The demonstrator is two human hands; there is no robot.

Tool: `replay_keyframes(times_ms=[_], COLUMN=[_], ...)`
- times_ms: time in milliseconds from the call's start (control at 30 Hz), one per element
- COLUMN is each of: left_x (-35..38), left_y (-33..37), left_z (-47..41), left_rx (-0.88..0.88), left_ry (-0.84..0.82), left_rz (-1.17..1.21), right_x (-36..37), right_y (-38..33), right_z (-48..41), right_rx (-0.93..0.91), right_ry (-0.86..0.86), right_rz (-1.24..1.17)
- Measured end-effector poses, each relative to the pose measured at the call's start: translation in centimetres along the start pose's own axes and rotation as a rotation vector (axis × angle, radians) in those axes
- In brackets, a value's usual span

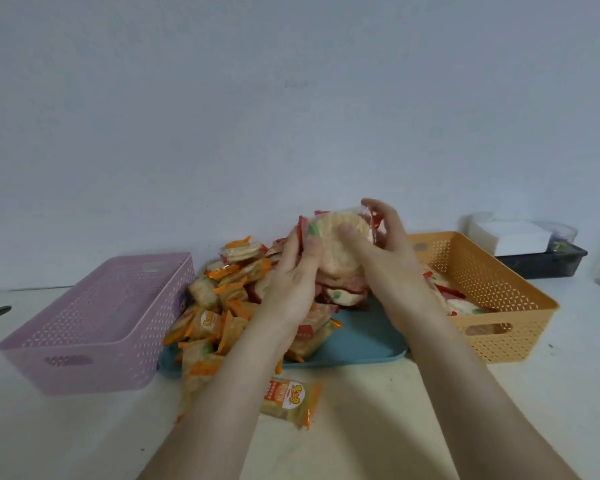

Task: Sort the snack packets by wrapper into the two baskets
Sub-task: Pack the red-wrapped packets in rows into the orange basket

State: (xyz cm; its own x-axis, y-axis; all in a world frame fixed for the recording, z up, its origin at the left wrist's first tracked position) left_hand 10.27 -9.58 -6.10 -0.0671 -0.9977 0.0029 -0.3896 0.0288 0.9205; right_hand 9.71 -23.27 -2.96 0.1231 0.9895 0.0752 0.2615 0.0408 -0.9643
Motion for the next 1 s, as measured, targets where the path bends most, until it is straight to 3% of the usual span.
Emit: replay_keyframes(times_ms=[133, 167, 234, 300, 400, 467, 567, 667, 868, 1001], left_x=[0.8, 0.7, 0.2, -0.2, -0.5, -0.8, -0.9, -2.0, -3.0, -0.2], left_y=[3.0, 3.3, 2.8, 1.2, -4.0, -6.3, -5.4, -3.4, -1.4, -3.7], left_z=[-0.9, -0.9, -0.3, 0.4, 2.4, 3.8, 3.1, 2.0, -0.8, -2.8], left_rx=[0.217, 0.262, 0.328, 0.313, 0.076, -0.028, 0.112, 0.193, 0.207, 0.102], left_ry=[-0.062, -0.084, -0.143, -0.264, -0.611, -0.737, -0.535, -0.286, -0.007, -0.122], left_rz=[-0.389, -0.555, -0.886, -1.111, -1.364, -1.510, -1.476, -1.298, -0.972, -0.807], right_x=[-5.0, -5.9, -7.1, -6.8, -3.8, -0.7, 2.3, 1.1, 0.1, 0.1], right_y=[-6.9, -6.7, -4.2, -1.0, -0.6, 1.3, 7.9, 13.0, 12.5, 12.1], right_z=[2.5, 2.3, 0.1, -1.2, -1.3, -1.3, -1.4, -1.2, -1.2, -1.0], right_rx=[-0.562, -0.563, -0.333, -0.131, -0.193, -0.109, 0.058, 0.316, 0.368, 0.412], right_ry=[0.439, 0.504, 0.545, 0.451, 0.222, 0.004, -0.170, -0.176, -0.062, 0.002], right_rz=[0.449, 0.533, 0.808, 1.026, 0.852, 0.813, 1.082, 1.163, 0.951, 0.570])
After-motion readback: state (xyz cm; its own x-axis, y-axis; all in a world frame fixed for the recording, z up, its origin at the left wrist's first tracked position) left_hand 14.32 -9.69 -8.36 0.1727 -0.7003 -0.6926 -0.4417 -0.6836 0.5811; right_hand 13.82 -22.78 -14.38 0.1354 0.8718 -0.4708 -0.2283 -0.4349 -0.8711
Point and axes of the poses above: each hand's wrist, its own z-axis away from the middle knuckle, its own x-axis out of the palm, y = z × x, the point moved 10 cm from there along -z, towards the middle knuckle, and after that the axes turned 10 degrees about x, right-handed, at the moved point
